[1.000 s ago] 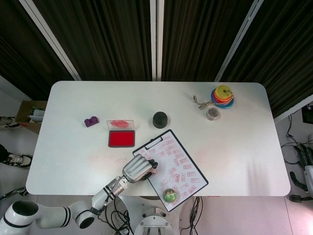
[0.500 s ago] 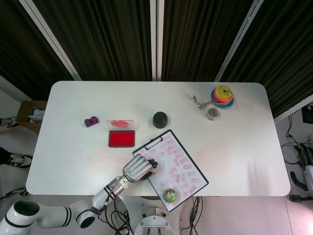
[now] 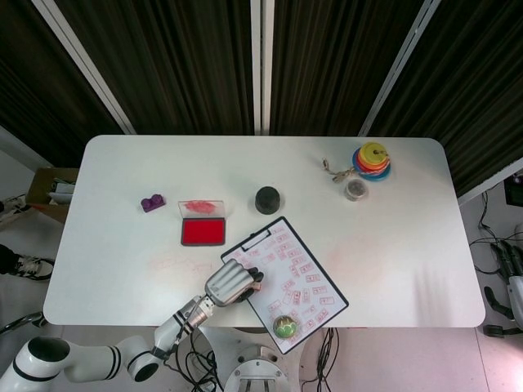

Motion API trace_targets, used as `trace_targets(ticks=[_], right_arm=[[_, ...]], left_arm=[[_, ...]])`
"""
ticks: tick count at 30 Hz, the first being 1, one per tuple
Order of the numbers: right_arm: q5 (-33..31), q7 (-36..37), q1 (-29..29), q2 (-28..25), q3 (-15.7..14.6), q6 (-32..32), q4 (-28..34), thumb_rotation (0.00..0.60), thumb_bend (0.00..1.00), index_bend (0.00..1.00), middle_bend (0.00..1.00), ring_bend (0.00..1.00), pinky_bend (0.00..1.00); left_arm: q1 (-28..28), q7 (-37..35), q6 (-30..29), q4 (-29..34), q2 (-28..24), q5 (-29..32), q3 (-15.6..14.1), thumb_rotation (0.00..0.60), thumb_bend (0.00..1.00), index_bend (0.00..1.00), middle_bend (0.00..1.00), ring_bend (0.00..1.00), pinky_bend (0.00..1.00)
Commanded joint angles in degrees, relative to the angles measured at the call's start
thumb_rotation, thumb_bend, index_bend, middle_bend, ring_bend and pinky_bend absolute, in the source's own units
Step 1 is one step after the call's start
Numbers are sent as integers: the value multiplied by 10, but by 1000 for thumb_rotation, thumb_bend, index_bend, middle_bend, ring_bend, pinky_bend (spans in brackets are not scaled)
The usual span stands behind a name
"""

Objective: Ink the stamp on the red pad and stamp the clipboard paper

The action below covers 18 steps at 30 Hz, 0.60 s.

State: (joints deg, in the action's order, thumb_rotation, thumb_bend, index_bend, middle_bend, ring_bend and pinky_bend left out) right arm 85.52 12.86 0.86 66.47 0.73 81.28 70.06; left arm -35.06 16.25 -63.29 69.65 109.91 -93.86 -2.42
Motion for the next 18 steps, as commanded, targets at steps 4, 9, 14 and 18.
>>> trace_targets(ticks=[4,9,14,18], right_arm=[[-1,1,0,0,0,-1,0,600,316,0,0,0,0],[-2,0,0,-1,1,-1,0,600,316,0,0,0,0],[-6,1,-1,-3,4,1,-1,600,316,0,0,0,0],[-8,1,-3,-4,5,2,0,600,317,0,0,0,0]], left_arm=[[-2,-3,4,-10,5,0,0,600,451,619,656,995,1000],[-2,-6,2,-15,6,-2,0,600,451,624,660,996,1000],[-2,-7,-3,-14,3,-5,0,600,451,623,660,996,1000],[-2,-18,-9,-1,-5,-3,6,600,451,624,660,995,1000]])
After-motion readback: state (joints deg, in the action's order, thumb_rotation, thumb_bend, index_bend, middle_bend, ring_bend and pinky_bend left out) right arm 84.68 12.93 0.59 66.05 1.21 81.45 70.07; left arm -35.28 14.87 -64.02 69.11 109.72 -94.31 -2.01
